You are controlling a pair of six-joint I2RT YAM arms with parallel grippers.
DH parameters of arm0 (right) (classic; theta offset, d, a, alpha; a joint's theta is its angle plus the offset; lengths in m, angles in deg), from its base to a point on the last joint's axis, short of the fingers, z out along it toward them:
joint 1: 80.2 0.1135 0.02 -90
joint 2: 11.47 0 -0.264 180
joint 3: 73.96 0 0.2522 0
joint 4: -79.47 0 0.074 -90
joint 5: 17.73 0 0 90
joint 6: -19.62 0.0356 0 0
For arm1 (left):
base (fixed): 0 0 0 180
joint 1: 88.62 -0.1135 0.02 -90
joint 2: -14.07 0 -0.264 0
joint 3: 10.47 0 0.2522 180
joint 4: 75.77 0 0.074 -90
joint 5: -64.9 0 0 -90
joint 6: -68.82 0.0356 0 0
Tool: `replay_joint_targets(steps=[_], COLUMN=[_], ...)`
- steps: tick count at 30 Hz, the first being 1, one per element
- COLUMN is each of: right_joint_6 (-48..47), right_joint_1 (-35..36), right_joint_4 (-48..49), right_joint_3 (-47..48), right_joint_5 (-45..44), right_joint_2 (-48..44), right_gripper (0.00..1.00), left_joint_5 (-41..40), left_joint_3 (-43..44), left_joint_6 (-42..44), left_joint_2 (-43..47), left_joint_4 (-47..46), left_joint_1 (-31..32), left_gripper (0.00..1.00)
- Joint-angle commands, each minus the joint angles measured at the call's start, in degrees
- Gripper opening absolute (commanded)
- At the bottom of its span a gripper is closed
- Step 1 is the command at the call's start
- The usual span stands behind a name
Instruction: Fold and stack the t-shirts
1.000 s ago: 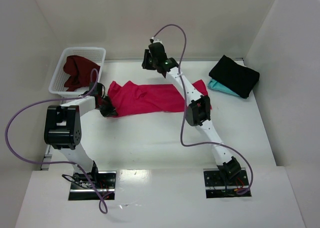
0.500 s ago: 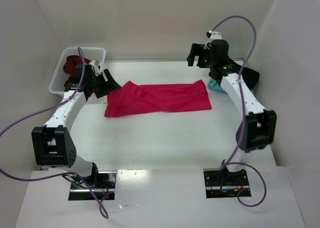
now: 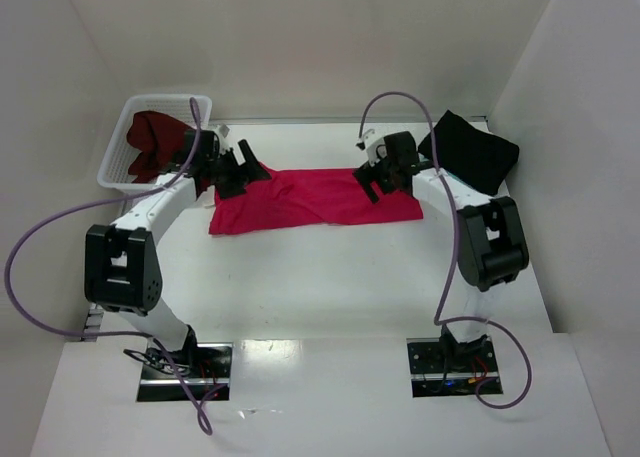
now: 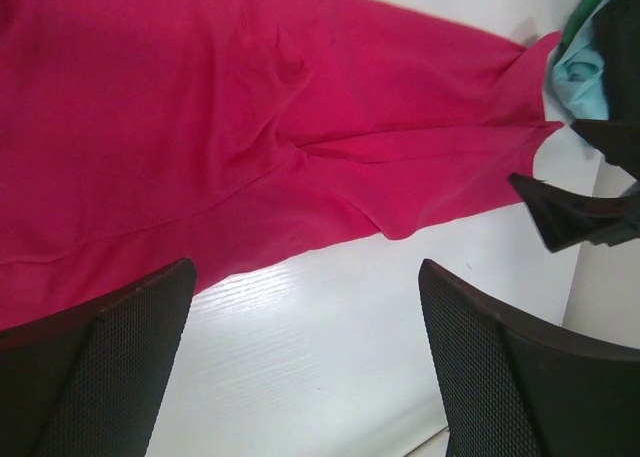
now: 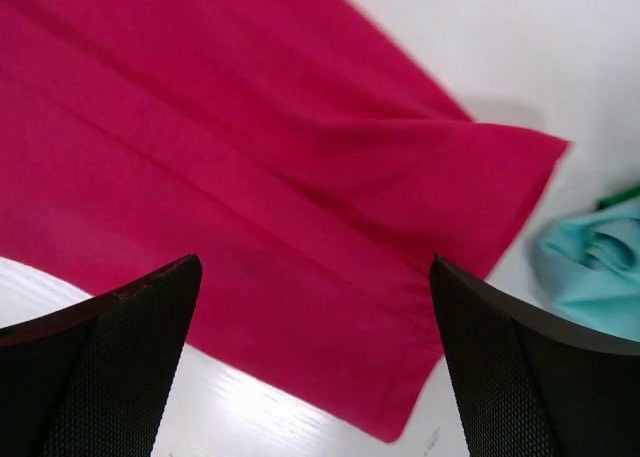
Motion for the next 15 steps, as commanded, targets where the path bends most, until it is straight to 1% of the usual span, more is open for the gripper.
replay_joint_targets(steps=[1,3,6,8,11,12,13,15], right_joint_6=[-6.16,-6.16,-6.16,-6.68,-6.68,-6.68,-6.68,-6.68], right_joint_1=[1.44,1.97,3.01,3.54,6.44,7.32,8.81,9.35], right_joint_4=[-1.44,-2.76,-2.76,-3.47,-1.37,-1.36,-1.36,-3.64], right_joint_3=[3.10,4.51,5.05,5.75,6.28,6.28,7.24,8.73], right_joint_5=[-2.12,-2.12,-2.65,-4.31,-8.44,-9.75,-11.33,-12.40], right_joint_2=[4.31,7.91,10.99,12.49,14.96,15.57,17.14,18.65], right_gripper=[1.00,1.00,1.00,1.00,1.00,1.00,1.00,1.00], left_joint_5=[-2.35,-6.03,-8.77,-11.58,-15.45,-15.98,-15.98,-16.69], left_joint_3=[1.81,2.33,1.82,1.81,1.81,1.81,3.90,6.19], left_joint_6=[-2.61,-4.62,-7.60,-8.75,-10.51,-10.52,-10.52,-10.52], left_joint_2=[-3.17,-3.97,-4.50,-5.90,-8.01,-8.97,-11.16,-13.98], left_joint_4=[-1.97,-1.44,-1.96,-1.97,-1.97,-0.75,0.22,3.20], left_joint_1=[1.14,2.27,2.28,2.28,2.28,2.28,2.28,2.28], left_gripper=[1.00,1.00,1.00,1.00,1.00,1.00,1.00,1.00])
